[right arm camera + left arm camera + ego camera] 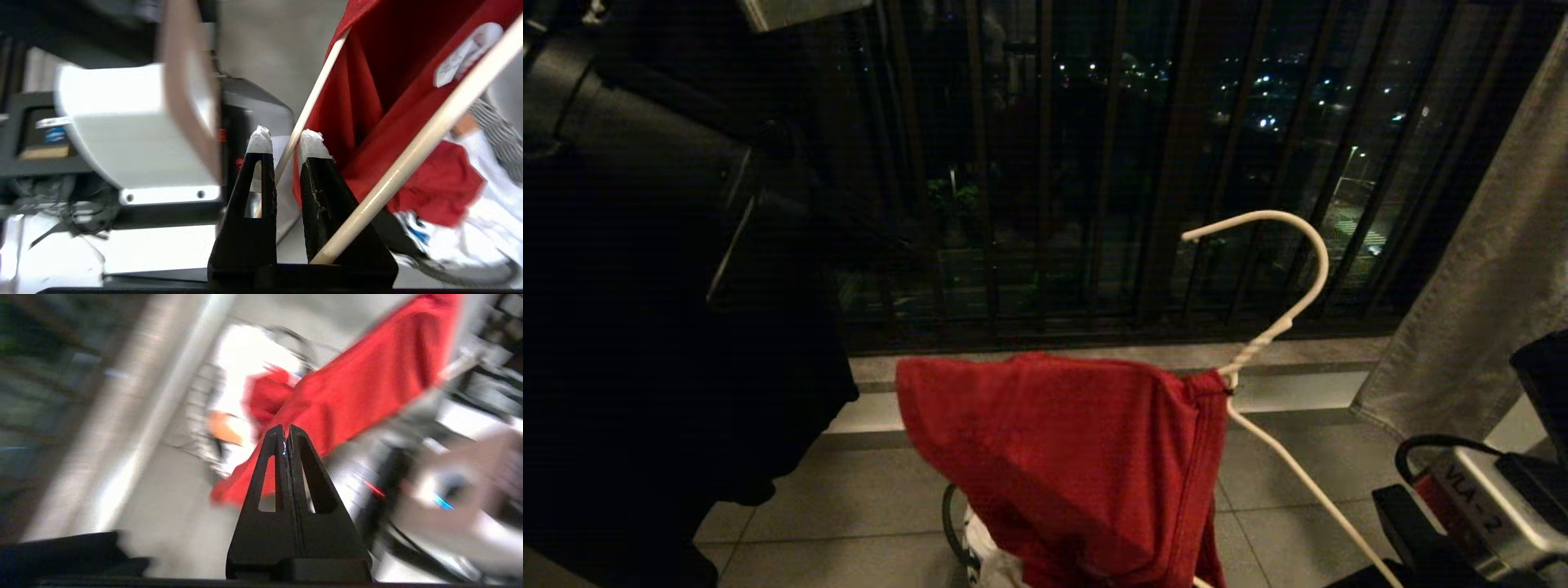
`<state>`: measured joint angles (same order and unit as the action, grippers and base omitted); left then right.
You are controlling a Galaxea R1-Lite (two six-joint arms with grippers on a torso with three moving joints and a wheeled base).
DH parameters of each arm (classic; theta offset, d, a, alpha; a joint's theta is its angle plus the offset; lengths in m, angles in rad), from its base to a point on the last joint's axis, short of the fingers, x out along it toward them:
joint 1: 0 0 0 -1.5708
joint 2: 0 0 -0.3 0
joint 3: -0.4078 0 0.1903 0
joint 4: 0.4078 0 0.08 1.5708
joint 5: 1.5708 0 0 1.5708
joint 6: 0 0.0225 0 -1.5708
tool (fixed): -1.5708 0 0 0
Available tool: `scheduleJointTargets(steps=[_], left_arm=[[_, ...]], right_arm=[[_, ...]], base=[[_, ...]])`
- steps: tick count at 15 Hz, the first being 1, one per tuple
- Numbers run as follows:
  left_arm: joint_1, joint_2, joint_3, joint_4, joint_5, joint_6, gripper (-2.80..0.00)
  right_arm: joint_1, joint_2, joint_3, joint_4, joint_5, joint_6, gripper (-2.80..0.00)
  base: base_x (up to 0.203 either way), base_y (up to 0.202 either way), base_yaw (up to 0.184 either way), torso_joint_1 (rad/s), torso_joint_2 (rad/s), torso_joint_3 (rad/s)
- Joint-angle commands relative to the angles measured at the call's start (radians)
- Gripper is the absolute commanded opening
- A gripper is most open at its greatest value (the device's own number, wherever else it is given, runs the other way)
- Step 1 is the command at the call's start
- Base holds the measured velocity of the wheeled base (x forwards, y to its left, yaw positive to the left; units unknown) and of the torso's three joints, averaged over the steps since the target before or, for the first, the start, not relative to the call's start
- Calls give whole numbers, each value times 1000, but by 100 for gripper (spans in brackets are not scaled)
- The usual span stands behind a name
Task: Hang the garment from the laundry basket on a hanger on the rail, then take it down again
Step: Hang the clothes on the clothes rack
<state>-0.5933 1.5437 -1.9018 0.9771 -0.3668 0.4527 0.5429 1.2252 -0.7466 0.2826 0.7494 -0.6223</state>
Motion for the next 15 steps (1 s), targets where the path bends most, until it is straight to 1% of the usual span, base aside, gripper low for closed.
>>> scheduleJointTargets(steps=[1,5,6,7,10,11,13,15], left_arm=[[7,33,13,42,-36,29,-280],[6,39,62,47,-43,120,-280],[4,38,72,49,-45,147,0],[2,39,73,50,-57,149,0],[1,29,75,51,-126,150,0],[1,23,85,58,-139,152,0],[1,27,85,84,-144,162,0],[0,35,93,84,-159,165,0]], right_arm=[[23,-18,1,7,7,-4,-280],[40,-61,15,13,7,-5,-280],[40,-62,16,13,7,-7,-280],[40,-67,21,13,7,-9,-280],[40,-70,32,13,4,-22,-280],[40,-72,33,13,4,-23,-280],[41,-79,40,13,4,-25,-280],[40,-86,49,13,4,-48,-280]], base=[[0,0,0,0,0,0],[0,0,0,0,0,0],[0,0,0,0,0,0],[0,0,0,0,0,0],[0,0,0,0,0,0],[0,0,0,0,0,0],[0,0,0,0,0,0],[0,0,0,0,0,0]])
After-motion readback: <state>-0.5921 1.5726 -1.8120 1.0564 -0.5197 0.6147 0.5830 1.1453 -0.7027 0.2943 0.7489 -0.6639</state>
